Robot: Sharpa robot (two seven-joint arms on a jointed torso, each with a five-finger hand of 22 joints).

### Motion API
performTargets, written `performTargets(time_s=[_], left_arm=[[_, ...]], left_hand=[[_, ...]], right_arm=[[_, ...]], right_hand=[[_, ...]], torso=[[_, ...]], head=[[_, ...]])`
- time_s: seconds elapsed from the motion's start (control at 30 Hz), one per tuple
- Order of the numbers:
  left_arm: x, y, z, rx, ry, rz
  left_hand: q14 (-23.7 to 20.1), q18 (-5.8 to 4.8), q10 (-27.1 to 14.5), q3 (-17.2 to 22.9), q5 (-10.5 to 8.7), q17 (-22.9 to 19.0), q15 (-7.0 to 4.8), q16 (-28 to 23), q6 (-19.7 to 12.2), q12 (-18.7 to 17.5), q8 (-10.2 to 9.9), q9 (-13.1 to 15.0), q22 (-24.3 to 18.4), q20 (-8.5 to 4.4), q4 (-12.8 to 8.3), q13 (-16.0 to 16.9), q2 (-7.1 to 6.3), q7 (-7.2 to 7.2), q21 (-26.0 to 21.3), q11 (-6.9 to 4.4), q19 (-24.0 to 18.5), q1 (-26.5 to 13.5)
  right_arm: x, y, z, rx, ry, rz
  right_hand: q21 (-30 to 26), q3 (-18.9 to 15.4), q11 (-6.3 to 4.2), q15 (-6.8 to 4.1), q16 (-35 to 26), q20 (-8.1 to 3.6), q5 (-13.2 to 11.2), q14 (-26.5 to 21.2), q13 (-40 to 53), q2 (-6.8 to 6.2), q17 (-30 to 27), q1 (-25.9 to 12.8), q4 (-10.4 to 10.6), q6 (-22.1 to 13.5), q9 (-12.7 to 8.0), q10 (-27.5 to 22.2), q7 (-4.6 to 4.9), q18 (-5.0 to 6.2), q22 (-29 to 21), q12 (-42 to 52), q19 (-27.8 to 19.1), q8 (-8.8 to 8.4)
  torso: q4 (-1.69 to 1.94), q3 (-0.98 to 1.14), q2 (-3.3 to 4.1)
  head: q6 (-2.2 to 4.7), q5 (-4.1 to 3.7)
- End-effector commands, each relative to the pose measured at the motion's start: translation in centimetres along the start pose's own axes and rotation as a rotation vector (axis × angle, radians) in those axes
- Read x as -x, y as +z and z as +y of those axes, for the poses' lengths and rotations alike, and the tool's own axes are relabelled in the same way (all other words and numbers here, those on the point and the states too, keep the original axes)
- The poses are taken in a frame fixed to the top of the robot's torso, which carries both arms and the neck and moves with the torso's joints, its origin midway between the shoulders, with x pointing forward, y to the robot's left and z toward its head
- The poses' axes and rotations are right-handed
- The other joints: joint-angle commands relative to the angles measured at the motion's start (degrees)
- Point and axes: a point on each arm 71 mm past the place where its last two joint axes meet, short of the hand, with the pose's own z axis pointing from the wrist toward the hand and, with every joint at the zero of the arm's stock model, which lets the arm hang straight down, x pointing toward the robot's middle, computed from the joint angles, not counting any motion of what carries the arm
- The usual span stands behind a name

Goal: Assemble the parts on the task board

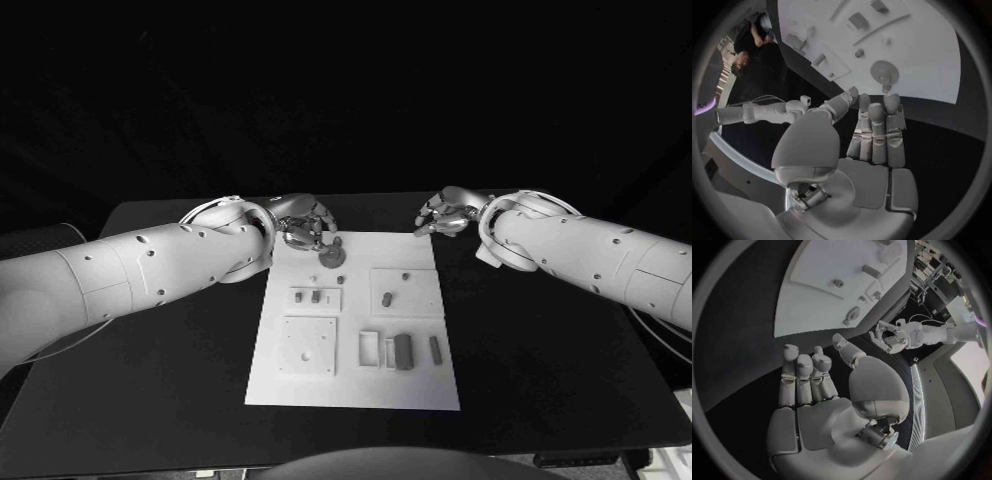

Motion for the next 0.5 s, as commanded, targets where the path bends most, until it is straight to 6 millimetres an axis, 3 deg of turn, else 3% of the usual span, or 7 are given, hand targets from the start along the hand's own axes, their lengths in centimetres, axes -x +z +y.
performTargets(time_s=[0.03,0.07,0.17,0.23,0.3,0.43,0.5], left_arm=[[0.0,0.2,-1.2,-0.108,0.167,-0.046],[-0.1,0.4,-1.5,-0.108,0.169,-0.037],[-0.5,0.8,-2.1,-0.107,0.167,-0.007],[-0.9,1.1,-2.6,-0.109,0.173,0.026],[-1.1,1.3,-2.8,-0.110,0.191,0.052],[-1.9,1.9,-3.1,-0.107,0.225,0.122],[-2.2,2.1,-3.1,-0.102,0.238,0.145]], left_hand=[[1.3,2.14,1.5,-0.7,-0.18,2.9,-1.36,4.4,0.3,4.2,0.3,-0.8,2.8,-1.00,0.3,3.4,-0.91,0.10,3.3,-1.47,2.0,0.3],[2.4,2.37,1.9,-1.3,-0.04,4.6,-2.14,7.4,0.8,7.7,0.5,-1.1,4.1,-1.60,0.6,6.0,-0.86,0.20,5.3,-2.71,3.6,0.4],[3.1,2.78,-1.0,-0.6,0.26,7.3,-3.77,12.9,2.1,19.3,1.3,-2.6,5.4,-3.30,0.6,15.3,-1.02,-0.06,10.2,-3.52,5.2,1.7],[2.9,2.83,-7.8,1.0,-0.03,7.4,-3.16,13.9,1.8,23.0,1.4,-3.8,5.2,-3.52,0.4,18.8,-1.28,0.39,12.0,-3.25,4.8,2.4],[4.8,3.92,-9.6,0.6,-0.33,9.4,-3.34,17.2,1.7,30.3,1.7,-4.4,5.2,-3.79,0.3,23.4,-1.03,0.19,14.5,-3.44,7.3,2.5],[14.2,5.09,-5.8,-0.8,-0.53,20.3,-4.34,21.4,2.8,41.4,3.0,-4.2,5.0,-4.58,1.5,29.3,-1.18,-0.12,17.3,-4.14,10.6,1.2],[16.9,5.32,-3.9,-1.1,-0.56,24.2,-4.17,22.4,4.0,43.4,3.9,-3.8,5.0,-4.62,2.4,30.2,-1.09,0.05,17.8,-4.00,11.4,0.4]], right_arm=[[0.0,0.0,0.1,0.013,0.002,-0.004],[-0.1,0.0,0.1,0.012,0.002,-0.003],[-0.1,0.1,0.1,0.012,0.003,-0.001],[-0.1,0.1,0.2,0.013,0.003,-0.001],[-0.1,0.1,0.2,0.014,0.003,-0.001],[-0.2,0.2,0.3,0.016,0.003,0.002],[-0.2,0.2,0.3,0.015,0.003,0.001]], right_hand=[[-0.3,0.1,0.18,-0.36,-0.1,-0.15,0.1,-0.1,-0.1,-0.06,0.0,-0.4,0.2,-0.2,0.1,-0.3,0.33,0.76,0.7,0.1,0.4,-0.25],[-0.3,0.1,0.19,-0.36,-0.1,-0.15,0.1,-0.1,-0.1,-0.06,-0.1,-0.4,0.2,-0.2,0.1,-0.3,0.33,0.76,0.7,0.1,0.4,-0.25],[-0.3,0.1,0.19,-0.36,-0.1,-0.15,0.1,-0.1,-0.1,-0.06,-0.1,-0.4,0.3,-0.2,0.1,-0.3,0.33,0.76,0.7,0.1,0.4,-0.26],[-0.2,0.1,0.19,-0.35,-0.1,-0.15,0.1,-0.1,-0.1,-0.06,-0.1,-0.4,0.3,-0.2,0.1,-0.3,0.33,0.76,0.7,0.1,0.4,-0.26],[-0.2,0.1,0.19,-0.35,-0.1,-0.15,0.1,0.0,-0.1,-0.06,-0.1,-0.4,0.3,-0.2,0.1,-0.3,0.33,0.76,0.7,0.2,0.4,-0.27],[-0.2,0.1,0.20,-0.35,-0.1,-0.15,0.1,0.0,-0.1,-0.07,-0.1,-0.4,0.3,-0.3,0.1,-0.3,0.34,0.76,0.7,0.2,0.4,-0.28],[-0.2,0.1,0.20,-0.35,-0.1,-0.15,0.1,0.0,-0.1,-0.07,-0.1,-0.4,0.3,-0.3,0.1,-0.3,0.34,0.76,0.7,0.2,0.4,-0.29]], torso=[[-0.09,-0.04,0.05],[-0.11,-0.06,0.06],[-0.15,-0.02,0.04],[-0.11,0.04,0.02],[-0.12,0.05,0.03],[-0.18,0.05,0.08],[-0.23,0.05,0.11]], head=[[0.17,-0.13],[0.19,-0.15],[0.18,-0.16],[0.26,-0.20],[0.35,-0.29],[0.21,-0.45],[0.15,-0.52]])
